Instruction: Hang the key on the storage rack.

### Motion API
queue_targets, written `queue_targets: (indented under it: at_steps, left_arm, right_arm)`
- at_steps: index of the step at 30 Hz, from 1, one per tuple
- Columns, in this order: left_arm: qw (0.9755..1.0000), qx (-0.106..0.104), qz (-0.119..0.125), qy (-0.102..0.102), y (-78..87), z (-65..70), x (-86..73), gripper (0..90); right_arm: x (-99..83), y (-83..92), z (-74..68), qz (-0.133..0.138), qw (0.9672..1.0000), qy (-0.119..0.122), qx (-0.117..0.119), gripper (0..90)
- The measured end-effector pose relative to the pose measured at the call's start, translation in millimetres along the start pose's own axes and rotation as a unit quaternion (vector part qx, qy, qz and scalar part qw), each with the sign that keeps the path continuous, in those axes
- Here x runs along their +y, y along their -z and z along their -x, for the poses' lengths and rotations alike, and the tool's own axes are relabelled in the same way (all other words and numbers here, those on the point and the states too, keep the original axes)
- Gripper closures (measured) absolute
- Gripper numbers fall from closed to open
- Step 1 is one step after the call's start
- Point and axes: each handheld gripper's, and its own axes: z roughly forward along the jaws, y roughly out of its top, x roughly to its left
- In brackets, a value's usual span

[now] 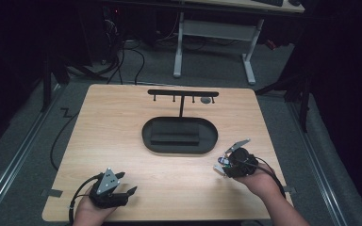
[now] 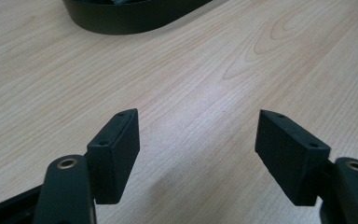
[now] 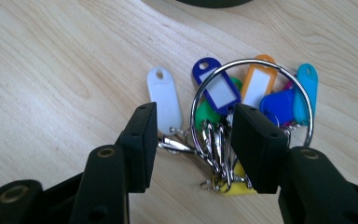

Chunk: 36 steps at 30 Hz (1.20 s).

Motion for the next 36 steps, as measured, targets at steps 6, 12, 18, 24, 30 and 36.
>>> queue_targets:
  at_steps: [6, 12, 18, 24, 30, 36]
  left_arm:
    - [1.0, 0.002, 0.001, 0.004, 2.8, -1.6, -2.3, 31.2]
    - [1.0, 0.0, -0.002, 0.002, 0.6, -0.3, -1.6, 31.1]
    - [1.0, -0.001, -0.004, -0.004, 0.0, 1.0, -1.6, 31.2]
    - [1.0, -0.003, -0.005, -0.006, -1.3, 1.2, -1.3, 31.1]
    - [0.9999, -0.004, -0.005, -0.009, -1.3, 1.7, -1.2, 31.2]
    - [0.9999, -0.005, -0.005, -0.008, 0.0, 0.9, -2.6, 31.1]
  right_arm:
    - [12.3, -14.2, 4.7, -0.036, 0.9993, -0.003, 0.009, 56.8]
    - [19.3, -23.9, 7.8, -0.058, 0.9982, -0.002, 0.015, 60.9]
    - [23.6, -32.2, 9.9, -0.083, 0.9964, -0.01, 0.017, 65.2]
    - [27.3, -39.4, 5.3, -0.102, 0.9948, 0.0, 0.006, 68.4]
    - [30.0, -40.3, 5.6, -0.111, 0.9937, -0.005, -0.009, 79.0]
    - [29.1, -31.5, 6.5, -0.108, 0.9942, -0.003, 0.0, 79.7]
